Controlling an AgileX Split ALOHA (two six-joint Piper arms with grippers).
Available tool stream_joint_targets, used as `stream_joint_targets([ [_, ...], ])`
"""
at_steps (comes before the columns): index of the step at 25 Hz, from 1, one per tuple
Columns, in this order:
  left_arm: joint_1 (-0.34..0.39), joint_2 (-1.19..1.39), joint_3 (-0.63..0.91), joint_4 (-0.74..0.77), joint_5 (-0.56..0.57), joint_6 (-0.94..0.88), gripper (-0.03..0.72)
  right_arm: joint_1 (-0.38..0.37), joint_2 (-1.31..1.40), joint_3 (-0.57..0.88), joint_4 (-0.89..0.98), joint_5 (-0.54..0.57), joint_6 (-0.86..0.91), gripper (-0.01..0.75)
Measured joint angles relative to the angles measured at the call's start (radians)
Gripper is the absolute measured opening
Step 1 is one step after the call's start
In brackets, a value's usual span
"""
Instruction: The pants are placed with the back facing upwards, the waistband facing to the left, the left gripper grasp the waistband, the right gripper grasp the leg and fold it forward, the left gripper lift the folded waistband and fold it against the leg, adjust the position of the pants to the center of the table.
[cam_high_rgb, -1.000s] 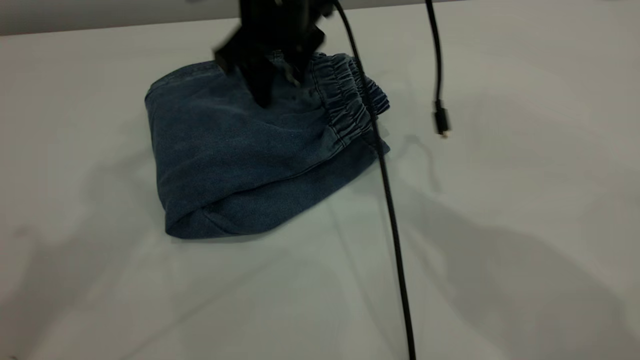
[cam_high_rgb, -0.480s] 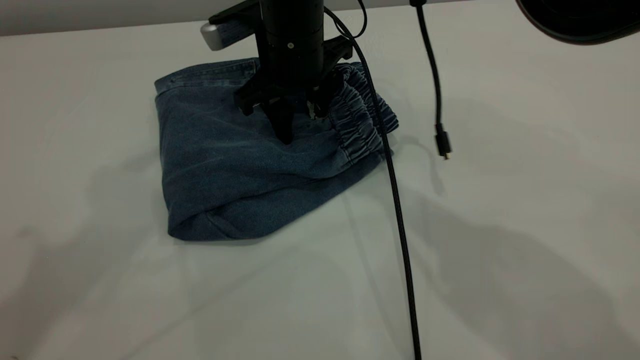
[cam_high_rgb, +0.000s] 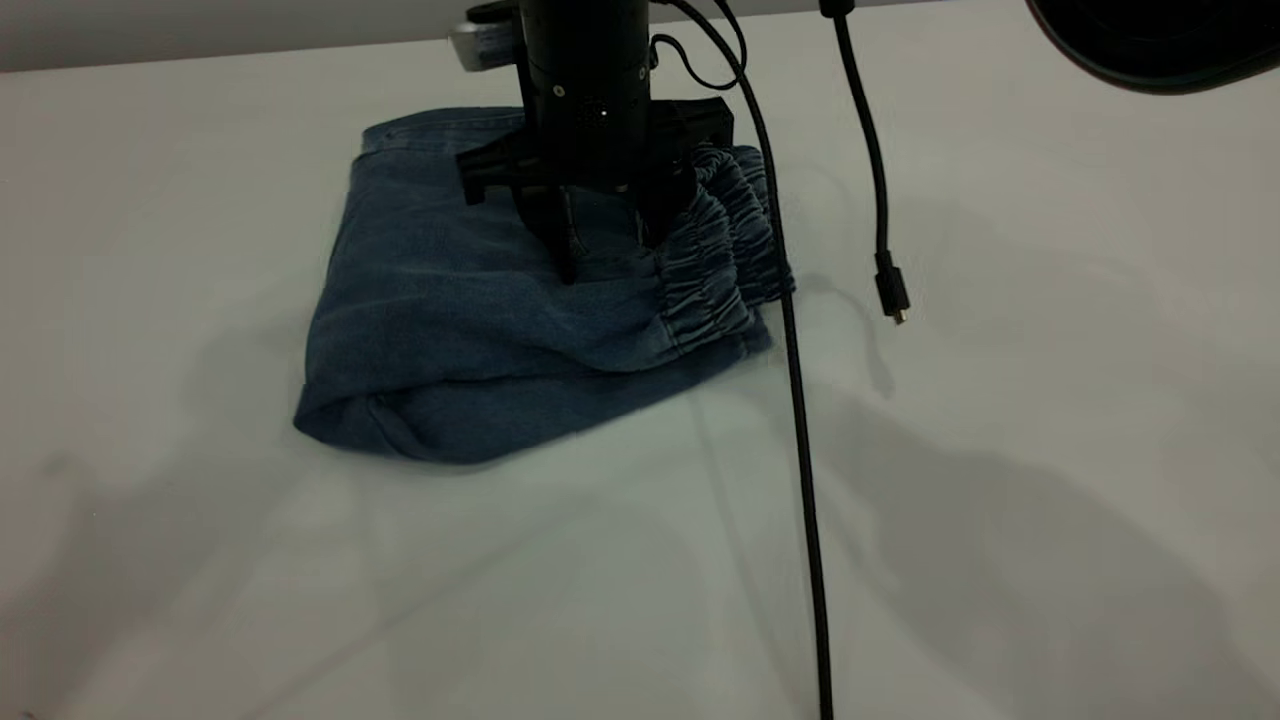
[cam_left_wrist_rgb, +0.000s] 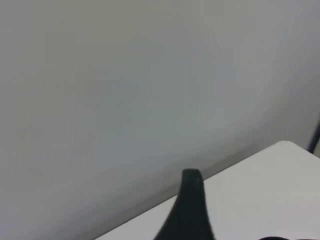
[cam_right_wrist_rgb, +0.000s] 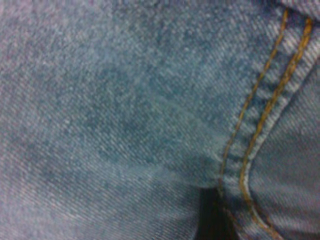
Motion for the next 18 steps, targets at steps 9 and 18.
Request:
stream_joint_targets([
  [9, 0.0, 0.0, 0.0, -0.001, 0.004, -0.001, 0.582, 0.0, 0.0, 0.002, -0.003, 0.0, 0.103, 0.381],
  [18, 0.0, 0.0, 0.0, -0.002, 0.016, -0.005, 0.582, 0.0, -0.162, 0.004, -0.063, 0.004, 0.021, 0.381],
])
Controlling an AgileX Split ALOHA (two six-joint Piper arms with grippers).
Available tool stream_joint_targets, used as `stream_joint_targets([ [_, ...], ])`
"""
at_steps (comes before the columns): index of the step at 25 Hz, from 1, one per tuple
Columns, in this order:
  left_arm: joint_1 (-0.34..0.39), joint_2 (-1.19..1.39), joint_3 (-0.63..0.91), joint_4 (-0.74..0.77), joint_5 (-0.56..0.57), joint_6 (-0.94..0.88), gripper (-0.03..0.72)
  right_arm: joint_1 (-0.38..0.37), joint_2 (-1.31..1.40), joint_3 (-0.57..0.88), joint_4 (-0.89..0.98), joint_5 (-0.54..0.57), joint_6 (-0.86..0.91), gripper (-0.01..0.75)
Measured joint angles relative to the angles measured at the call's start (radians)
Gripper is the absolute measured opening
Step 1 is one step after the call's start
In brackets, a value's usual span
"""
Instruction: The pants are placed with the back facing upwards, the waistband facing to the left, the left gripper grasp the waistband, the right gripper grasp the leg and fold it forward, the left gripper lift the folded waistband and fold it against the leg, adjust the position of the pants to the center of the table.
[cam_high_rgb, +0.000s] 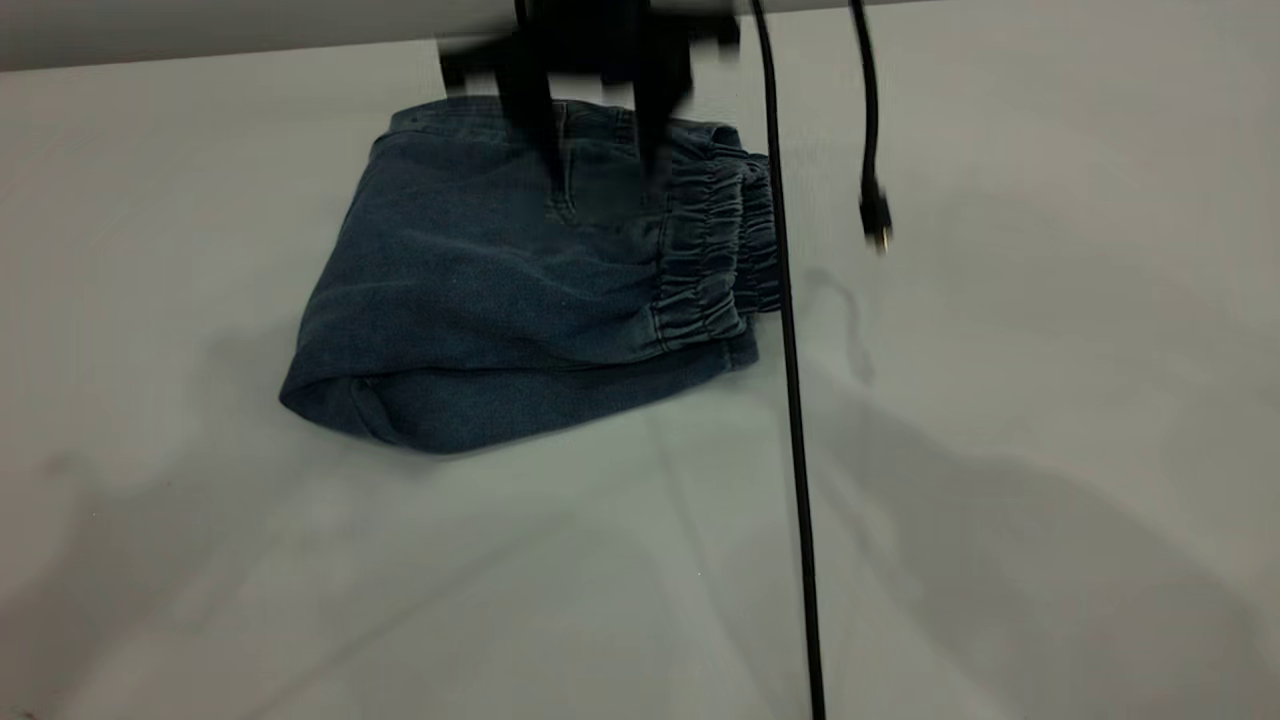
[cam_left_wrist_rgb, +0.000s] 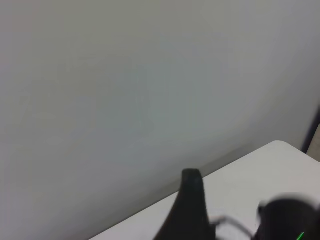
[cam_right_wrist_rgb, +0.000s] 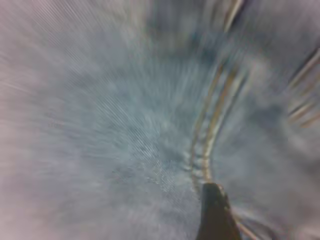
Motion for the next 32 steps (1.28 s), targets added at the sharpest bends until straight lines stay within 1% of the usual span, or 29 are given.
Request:
stream_joint_targets([
  [5, 0.0, -0.034, 0.0, 0.015, 0.0, 0.0, 0.582, 0.0, -0.171, -0.001, 0.006, 0.0, -0.179, 0.381],
  [9, 0.0, -0.105, 0.0, 0.105, 0.008, -0.025, 0.582, 0.0, -0.323, -0.001, 0.005, -0.001, -0.325, 0.381],
  [12, 0.0, -0.162, 0.0, 0.187, 0.048, -0.11, 0.582, 0.0, -0.447, -0.001, 0.021, -0.001, -0.387, 0.381],
  [17, 0.0, -0.272, 0.001, 0.421, 0.117, -0.321, 0.582, 0.0, -0.638, 0.021, 0.108, -0.003, -0.484, 0.381],
  [19, 0.0, -0.316, 0.001, 0.529, 0.155, -0.429, 0.582, 0.0, -0.719, 0.068, 0.143, -0.004, -0.519, 0.381],
  [22, 0.0, -0.384, 0.002, 0.725, 0.24, -0.612, 0.582, 0.0, -0.84, 0.176, 0.184, -0.003, -0.566, 0.381],
  [28, 0.0, -0.509, 0.002, 1.094, 0.474, -1.02, 0.579, 0.0, -1.099, 0.46, 0.266, -0.005, -0.661, 0.381],
  [29, 0.0, -0.527, 0.002, 1.142, 0.513, -1.067, 0.575, 0.0, -1.144, 0.502, 0.274, -0.007, -0.667, 0.381],
  [32, 0.0, -0.575, 0.002, 1.223, 0.643, -1.192, 0.559, 0.0, -1.269, 0.649, 0.276, -0.008, -0.669, 0.381],
])
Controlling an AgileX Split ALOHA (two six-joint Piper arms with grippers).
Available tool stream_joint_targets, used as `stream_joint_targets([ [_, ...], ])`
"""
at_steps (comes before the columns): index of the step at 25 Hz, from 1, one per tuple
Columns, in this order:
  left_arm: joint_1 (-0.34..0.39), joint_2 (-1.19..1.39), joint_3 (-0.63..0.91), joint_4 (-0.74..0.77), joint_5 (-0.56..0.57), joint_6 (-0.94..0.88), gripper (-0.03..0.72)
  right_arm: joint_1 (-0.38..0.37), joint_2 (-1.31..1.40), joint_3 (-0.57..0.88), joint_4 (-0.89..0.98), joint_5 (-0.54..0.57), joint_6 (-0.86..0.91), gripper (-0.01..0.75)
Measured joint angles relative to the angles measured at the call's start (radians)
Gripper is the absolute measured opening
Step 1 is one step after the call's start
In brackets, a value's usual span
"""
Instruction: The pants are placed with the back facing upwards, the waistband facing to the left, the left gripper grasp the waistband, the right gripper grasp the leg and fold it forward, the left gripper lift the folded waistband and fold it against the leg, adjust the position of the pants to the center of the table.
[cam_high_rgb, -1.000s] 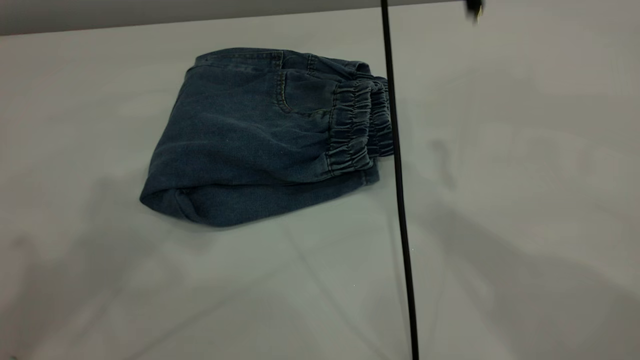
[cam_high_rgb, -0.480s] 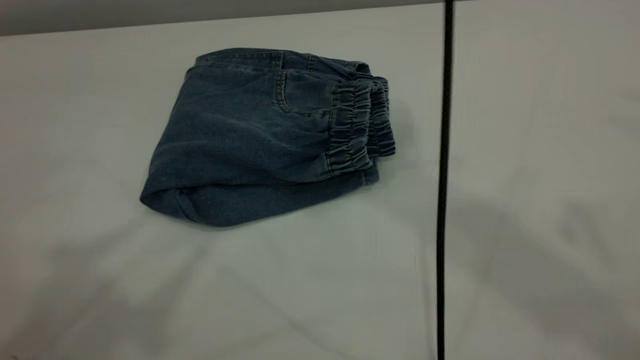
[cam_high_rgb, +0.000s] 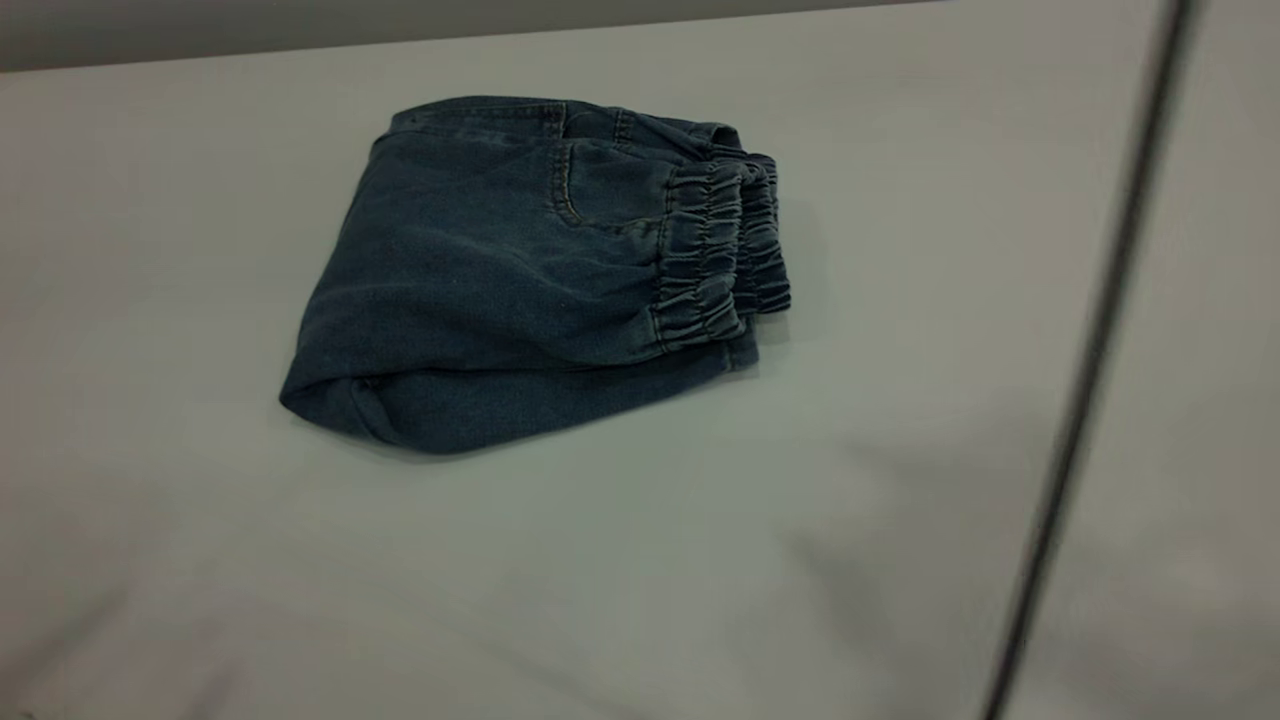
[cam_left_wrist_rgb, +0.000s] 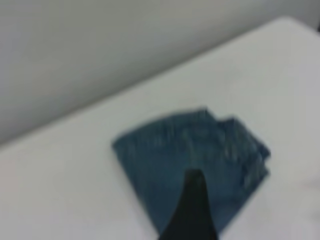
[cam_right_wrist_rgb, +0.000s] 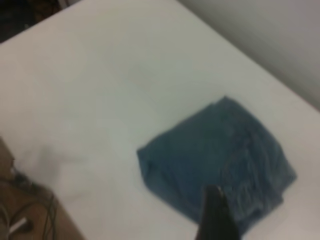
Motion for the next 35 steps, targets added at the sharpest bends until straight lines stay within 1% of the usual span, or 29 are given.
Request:
stream_joint_targets([
  [3, 0.0, -0.048, 0.007, 0.02, 0.111, -0.074, 0.538, 0.0, -0.126, 0.135, 0.003, -0.006, -0.001, 0.381],
  [5, 0.0, -0.082, 0.02, -0.001, 0.174, -0.113, 0.525, 0.0, -0.215, 0.223, 0.004, -0.048, -0.001, 0.381],
  [7, 0.0, -0.122, 0.044, -0.025, 0.226, -0.143, 0.517, 0.0, -0.298, 0.322, 0.003, -0.079, -0.001, 0.381],
  [9, 0.0, -0.164, 0.072, -0.016, 0.256, -0.153, 0.515, 0.0, -0.382, 0.415, -0.005, -0.109, -0.002, 0.381],
  [12, 0.0, -0.236, 0.121, -0.014, 0.256, -0.172, 0.512, 0.0, -0.519, 0.56, -0.035, -0.157, -0.002, 0.381],
  [14, 0.0, -0.29, 0.161, 0.005, 0.262, -0.21, 0.512, 0.0, -0.602, 0.662, -0.049, -0.166, 0.007, 0.381],
  [18, 0.0, -0.398, 0.231, 0.094, 0.275, -0.27, 0.51, 0.0, -0.767, 0.837, -0.061, -0.174, 0.012, 0.381],
  [21, 0.0, -0.469, 0.279, 0.178, 0.274, -0.327, 0.51, 0.0, -0.881, 0.944, -0.087, -0.168, 0.052, 0.381],
  [25, 0.0, -0.532, 0.346, 0.236, 0.264, -0.362, 0.51, 0.0, -1.024, 1.076, -0.088, -0.169, 0.088, 0.381],
  [31, 0.0, -0.552, 0.436, 0.237, 0.208, -0.362, 0.51, 0.0, -1.211, 1.236, -0.083, -0.16, 0.088, 0.381],
  [33, 0.0, -0.552, 0.442, 0.237, 0.204, -0.362, 0.51, 0.0, -1.265, 1.262, -0.083, -0.15, 0.089, 0.381],
  [35, 0.0, -0.552, 0.441, 0.237, 0.173, -0.362, 0.51, 0.0, -1.303, 1.262, -0.083, -0.152, 0.089, 0.381],
])
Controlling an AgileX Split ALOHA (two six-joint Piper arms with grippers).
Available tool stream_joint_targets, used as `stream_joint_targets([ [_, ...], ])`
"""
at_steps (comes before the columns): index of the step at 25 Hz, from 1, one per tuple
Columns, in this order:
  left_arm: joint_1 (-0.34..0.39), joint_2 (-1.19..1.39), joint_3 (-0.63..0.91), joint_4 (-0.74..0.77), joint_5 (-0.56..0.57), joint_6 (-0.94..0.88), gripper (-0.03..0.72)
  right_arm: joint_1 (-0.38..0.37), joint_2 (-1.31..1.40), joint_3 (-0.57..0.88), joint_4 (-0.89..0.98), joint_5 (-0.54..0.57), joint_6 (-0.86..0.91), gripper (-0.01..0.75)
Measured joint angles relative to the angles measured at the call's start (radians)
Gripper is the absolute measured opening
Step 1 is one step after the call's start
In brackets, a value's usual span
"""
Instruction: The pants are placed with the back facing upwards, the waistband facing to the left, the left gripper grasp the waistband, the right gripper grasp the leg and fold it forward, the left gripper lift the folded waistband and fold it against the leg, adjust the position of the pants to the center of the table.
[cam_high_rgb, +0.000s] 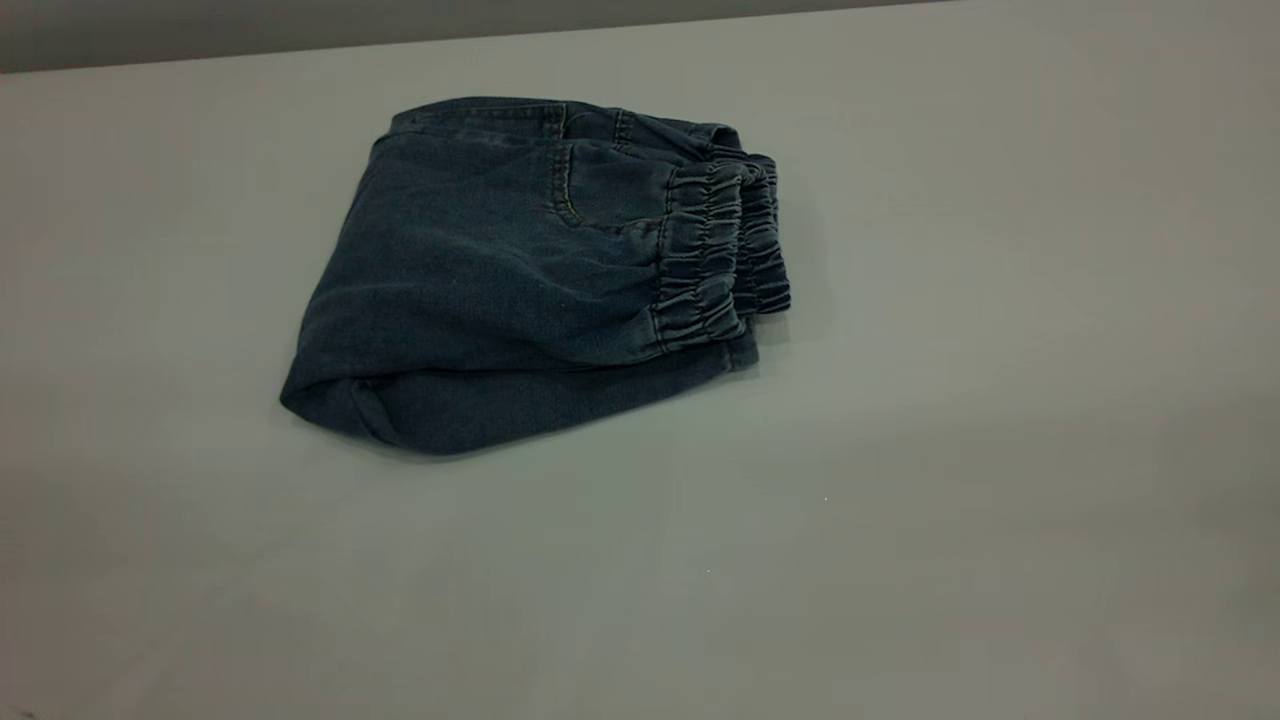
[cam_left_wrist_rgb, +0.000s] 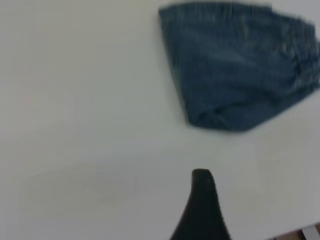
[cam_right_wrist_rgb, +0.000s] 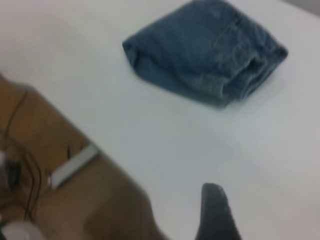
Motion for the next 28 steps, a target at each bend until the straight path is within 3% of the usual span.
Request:
stream_joint_targets([
  [4, 0.0, 0.001, 0.032, 0.007, -0.053, 0.001, 0.51, 0.0, -0.023, 0.0, 0.001, -0.002, 0.003, 0.381],
  [15, 0.0, 0.002, 0.034, 0.007, -0.047, 0.006, 0.51, -0.015, -0.021, 0.0, 0.001, -0.002, 0.003, 0.381],
  [18, -0.001, 0.002, 0.034, 0.007, -0.047, 0.006, 0.51, -0.097, -0.021, -0.001, 0.012, -0.002, -0.003, 0.381],
  [22, 0.019, 0.001, 0.034, 0.007, -0.044, 0.007, 0.51, -0.313, -0.021, -0.001, 0.01, -0.002, -0.003, 0.381],
  [24, 0.067, 0.0, 0.034, 0.007, -0.044, 0.007, 0.51, -0.427, -0.021, -0.001, 0.01, -0.001, -0.004, 0.381],
  [28, 0.201, -0.02, 0.034, 0.007, -0.044, 0.007, 0.51, -0.548, -0.021, -0.001, 0.013, -0.001, -0.004, 0.381],
])
